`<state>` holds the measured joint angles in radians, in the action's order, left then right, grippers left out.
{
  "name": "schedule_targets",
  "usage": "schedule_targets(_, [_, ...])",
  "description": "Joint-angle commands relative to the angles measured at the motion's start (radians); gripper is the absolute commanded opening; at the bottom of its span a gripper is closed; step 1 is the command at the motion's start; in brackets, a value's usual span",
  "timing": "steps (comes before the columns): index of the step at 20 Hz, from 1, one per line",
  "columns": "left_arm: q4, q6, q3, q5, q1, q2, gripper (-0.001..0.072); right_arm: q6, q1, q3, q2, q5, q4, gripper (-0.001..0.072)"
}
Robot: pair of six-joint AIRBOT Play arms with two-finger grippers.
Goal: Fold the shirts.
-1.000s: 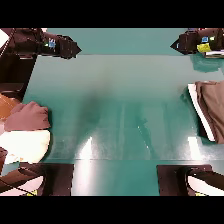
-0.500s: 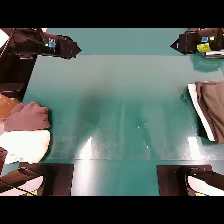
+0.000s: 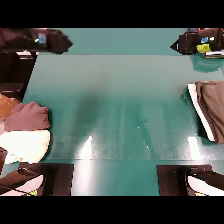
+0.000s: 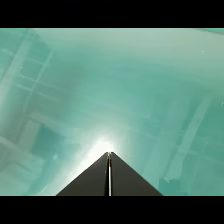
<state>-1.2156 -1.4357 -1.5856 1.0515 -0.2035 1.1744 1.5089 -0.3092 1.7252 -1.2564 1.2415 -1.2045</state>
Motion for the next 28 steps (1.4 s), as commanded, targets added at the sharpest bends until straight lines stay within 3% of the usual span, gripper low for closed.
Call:
schedule_targets(1, [-0.247,-0.063,0.094,0.233,0.097,-0.079,0.0025,0.0,-0.001,0.0,0.0,0.022,0.0,0.0015])
schedule_targets(6, [-0.383,-0.113,0.465,0.332,0.271,-0.168,0.0031,0.001,-0.001,0.0,0.0,0.014,0.0,0.0015])
schedule_targets(7, [-0.384,-0.109,0.533,0.316,0.298,-0.168,0.0257,0.001,-0.001,0.0,0.0,0.015,0.0,0.0015])
schedule_targets(8, [-0.391,-0.112,0.592,0.283,0.32,-0.168,0.0568,0.001,-0.001,0.0,0.0,0.016,0.0,0.0015])
schedule_targets(9, [-0.409,-0.126,0.643,0.242,0.336,-0.168,0.0644,0.001,-0.001,0.0,0.0,0.016,0.001,0.0015])
schedule_targets(12, [-0.514,-0.172,0.748,0.122,0.364,-0.167,0.0644,0.001,-0.001,0.0,0.0,0.018,0.001,0.0015])
schedule_targets(17, [-0.587,-0.193,0.801,0.026,0.364,-0.167,0.0626,0.001,-0.001,0.0,0.0,0.018,0.001,0.0015])
schedule_targets(18, [-0.587,-0.2,0.8,0.027,0.364,-0.167,0.0384,0.001,-0.001,0.0,0.0,0.017,0.001,0.0015])
schedule_targets(19, [-0.587,-0.199,0.8,0.032,0.364,-0.167,0.0078,0.001,-0.001,0.0,0.0,0.016,0.001,0.0015])
schedule_targets(20, [-0.587,-0.206,0.8,0.033,0.364,-0.168,0.0029,0.001,-0.001,0.0,0.0,0.016,0.001,0.0015])
schedule_targets(23, [-0.583,-0.214,0.716,0.098,0.364,-0.185,0.0025,0.001,-0.001,0.002,0.013,0.006,0.001,0.0015])
schedule_targets(28, [-0.561,-0.145,0.269,0.137,0.262,-0.345,0.0024,0.0,0.024,0.003,0.119,-0.094,0.0,0.0015])
